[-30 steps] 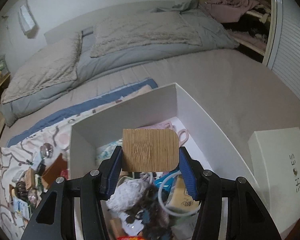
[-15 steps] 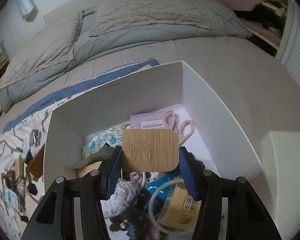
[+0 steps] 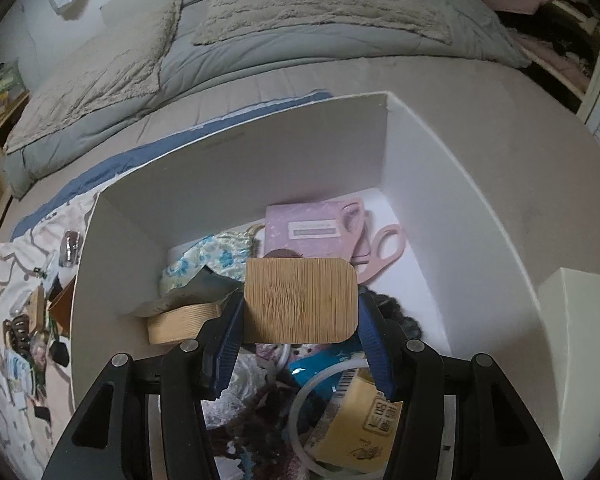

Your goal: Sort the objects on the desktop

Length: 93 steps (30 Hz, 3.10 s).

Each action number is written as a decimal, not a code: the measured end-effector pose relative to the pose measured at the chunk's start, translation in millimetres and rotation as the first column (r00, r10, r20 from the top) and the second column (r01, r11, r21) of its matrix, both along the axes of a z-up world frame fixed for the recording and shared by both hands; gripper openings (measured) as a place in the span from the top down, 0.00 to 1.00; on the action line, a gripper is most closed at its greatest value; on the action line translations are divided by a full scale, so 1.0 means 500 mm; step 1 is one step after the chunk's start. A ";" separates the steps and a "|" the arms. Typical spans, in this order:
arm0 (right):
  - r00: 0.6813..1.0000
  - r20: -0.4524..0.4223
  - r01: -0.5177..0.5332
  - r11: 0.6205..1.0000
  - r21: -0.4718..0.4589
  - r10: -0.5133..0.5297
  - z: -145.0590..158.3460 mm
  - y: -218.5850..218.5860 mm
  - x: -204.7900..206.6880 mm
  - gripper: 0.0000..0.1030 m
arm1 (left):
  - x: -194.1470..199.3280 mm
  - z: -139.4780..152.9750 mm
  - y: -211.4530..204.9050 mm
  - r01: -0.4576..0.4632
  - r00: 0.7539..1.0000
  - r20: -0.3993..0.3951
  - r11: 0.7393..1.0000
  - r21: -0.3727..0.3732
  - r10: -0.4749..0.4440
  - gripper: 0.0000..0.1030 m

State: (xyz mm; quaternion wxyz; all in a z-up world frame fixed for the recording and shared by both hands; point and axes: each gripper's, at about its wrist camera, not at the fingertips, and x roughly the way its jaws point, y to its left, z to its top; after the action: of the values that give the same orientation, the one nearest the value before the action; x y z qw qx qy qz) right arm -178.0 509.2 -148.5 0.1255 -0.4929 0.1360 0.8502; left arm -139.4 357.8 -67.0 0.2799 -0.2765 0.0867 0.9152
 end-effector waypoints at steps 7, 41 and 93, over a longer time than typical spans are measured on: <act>1.000 0.015 -0.023 1.000 -0.011 0.023 -0.006 -0.005 -0.012 0.46 | -0.025 -0.013 0.012 -0.029 1.000 0.013 1.000 0.001 0.029 0.73; 0.964 -0.191 0.204 0.974 0.094 -0.184 0.051 0.037 0.145 0.14 | 0.004 -0.127 0.056 0.059 0.921 0.383 0.998 0.038 -0.069 0.73; 0.927 -0.342 0.184 0.981 0.065 -0.151 0.081 0.007 0.245 0.08 | 0.072 -0.106 0.050 -0.134 0.942 0.311 0.991 -0.003 0.128 0.37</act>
State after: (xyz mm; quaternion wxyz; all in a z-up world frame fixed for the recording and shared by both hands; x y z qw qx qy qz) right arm -55.5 512.6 -108.2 0.1962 -0.3209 0.1560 0.9134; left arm -103.6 382.6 -120.1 0.2313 -0.4193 0.0147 0.8778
